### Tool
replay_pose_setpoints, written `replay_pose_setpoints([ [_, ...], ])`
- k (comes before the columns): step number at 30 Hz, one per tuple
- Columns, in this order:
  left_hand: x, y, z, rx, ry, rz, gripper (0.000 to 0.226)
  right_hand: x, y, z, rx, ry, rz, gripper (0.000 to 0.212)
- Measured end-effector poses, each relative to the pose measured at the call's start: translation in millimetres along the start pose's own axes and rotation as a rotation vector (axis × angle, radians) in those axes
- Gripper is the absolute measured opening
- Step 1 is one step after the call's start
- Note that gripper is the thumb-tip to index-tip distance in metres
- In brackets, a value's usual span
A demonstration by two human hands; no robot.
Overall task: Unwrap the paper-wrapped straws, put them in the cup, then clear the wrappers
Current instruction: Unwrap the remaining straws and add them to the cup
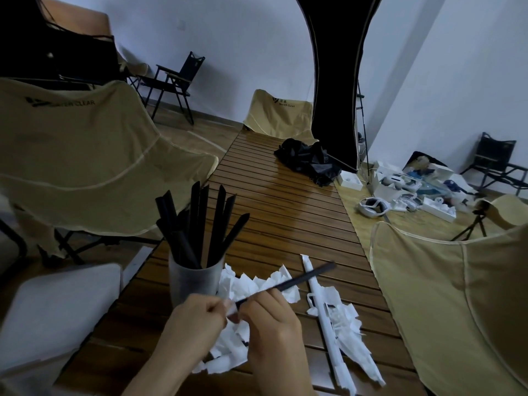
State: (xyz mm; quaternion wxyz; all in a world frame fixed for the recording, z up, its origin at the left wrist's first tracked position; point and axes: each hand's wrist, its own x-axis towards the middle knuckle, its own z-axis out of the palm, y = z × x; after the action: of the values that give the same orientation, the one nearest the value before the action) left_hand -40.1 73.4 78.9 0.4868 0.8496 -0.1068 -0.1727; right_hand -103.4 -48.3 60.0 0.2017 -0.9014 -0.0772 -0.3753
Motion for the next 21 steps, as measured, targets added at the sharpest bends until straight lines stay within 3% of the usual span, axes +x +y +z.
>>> replay_pose_setpoints([
  [3,4.3,1.7,-4.2,0.008,-0.021,-0.05,0.045,0.6,5.1,0.0,-0.002,-0.104,0.04,0.013],
  [9,-1.7,-1.3,-5.4,0.089,-0.183,0.002,0.022,-0.8,22.6,-0.4,-0.081,-0.232,0.057,0.028],
  [15,-0.6,0.3,-4.1,0.144,-0.125,0.014,0.02,-2.0,28.8,1.9,-0.116,-0.253,0.014,0.024],
  [21,1.7,-7.1,-6.4,0.189,-0.052,0.069,0.029,-13.0,47.3,8.5,-0.189,-0.381,0.149,0.034],
])
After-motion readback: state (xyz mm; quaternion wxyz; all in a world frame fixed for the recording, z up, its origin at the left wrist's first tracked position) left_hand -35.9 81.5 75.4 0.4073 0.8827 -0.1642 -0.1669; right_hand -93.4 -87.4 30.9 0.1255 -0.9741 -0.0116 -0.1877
